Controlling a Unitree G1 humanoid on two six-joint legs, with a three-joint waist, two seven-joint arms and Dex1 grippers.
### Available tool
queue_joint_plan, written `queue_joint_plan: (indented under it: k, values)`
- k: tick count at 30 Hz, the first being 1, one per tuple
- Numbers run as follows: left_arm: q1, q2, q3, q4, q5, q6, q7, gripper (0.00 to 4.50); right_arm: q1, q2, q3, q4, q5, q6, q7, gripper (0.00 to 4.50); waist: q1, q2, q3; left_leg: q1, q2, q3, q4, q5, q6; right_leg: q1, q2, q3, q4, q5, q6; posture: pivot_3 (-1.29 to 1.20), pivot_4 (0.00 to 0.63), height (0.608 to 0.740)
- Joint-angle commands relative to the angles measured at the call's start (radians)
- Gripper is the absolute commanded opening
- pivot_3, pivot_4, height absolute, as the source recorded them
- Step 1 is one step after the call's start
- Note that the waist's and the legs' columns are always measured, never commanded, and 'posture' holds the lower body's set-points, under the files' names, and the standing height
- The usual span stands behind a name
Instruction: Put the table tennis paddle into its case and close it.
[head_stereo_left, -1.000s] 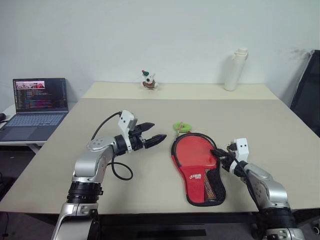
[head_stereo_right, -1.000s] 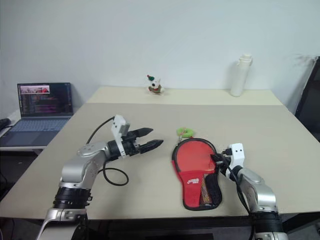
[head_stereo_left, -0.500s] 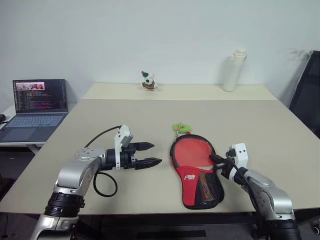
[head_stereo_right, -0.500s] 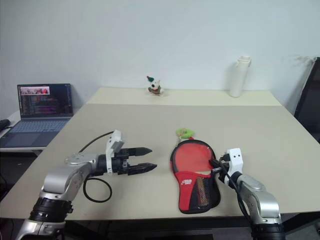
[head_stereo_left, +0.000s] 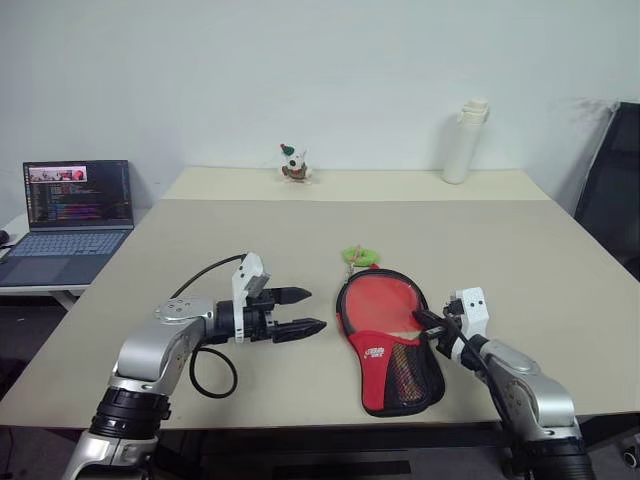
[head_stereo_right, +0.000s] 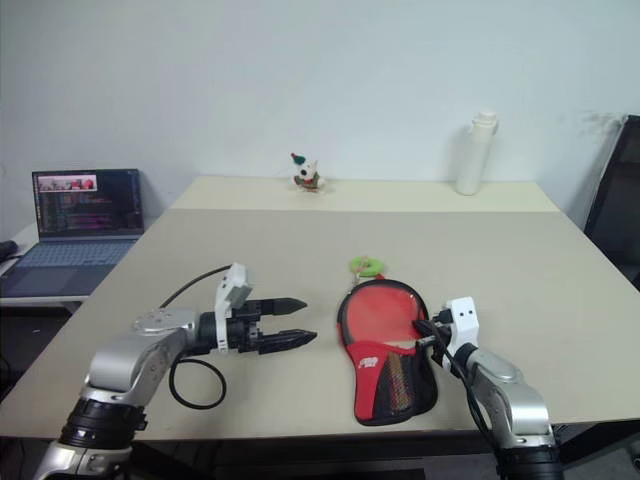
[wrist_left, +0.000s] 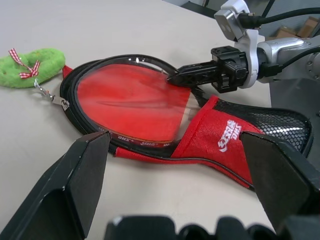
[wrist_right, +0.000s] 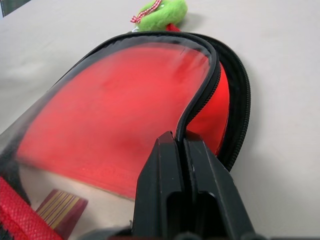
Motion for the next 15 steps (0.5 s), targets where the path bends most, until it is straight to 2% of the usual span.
queue_joint_plan:
  k: [1,7,11,15]
  values:
    - [-0.025,-0.006,0.003,-0.004,-0.006,-0.021,0.012,4.50,-0.047,-0.012,-0.012,0.041,-0.025,-0.052,-0.023,0.66,0.001,0.000,0.000,0.000,0.000,0.000,0.000,0.000,0.000,0.000,0.000,0.000,0.000,0.000,0.000,0.00,0.150,0.740]
    - [-0.034,-0.022,-0.002,0.018,0.008,-0.046,0.030,4.50,-0.094,-0.048,-0.029,0.116,-0.065,-0.125,-0.044,2.73,0.003,0.001,0.000,-0.002,-0.002,0.000,-0.002,0.000,0.000,-0.001,0.001,0.000,-0.001,0.002,-0.004,0.00,0.150,0.740]
    - [-0.033,-0.028,-0.009,0.025,0.012,-0.057,0.027,4.50,-0.068,-0.114,-0.039,0.031,-0.001,-0.013,0.032,4.08,0.004,0.001,0.001,-0.003,-0.003,-0.001,-0.002,0.000,0.000,-0.001,0.000,0.000,-0.002,0.002,-0.003,0.00,0.150,0.740]
    - [-0.034,-0.023,-0.012,0.036,0.011,-0.066,0.023,4.50,0.014,-0.206,-0.050,-0.140,0.121,0.147,0.138,4.08,0.006,0.002,0.001,-0.003,-0.004,-0.002,-0.002,0.000,0.000,-0.001,-0.001,-0.001,-0.001,0.002,-0.003,0.00,0.150,0.740]
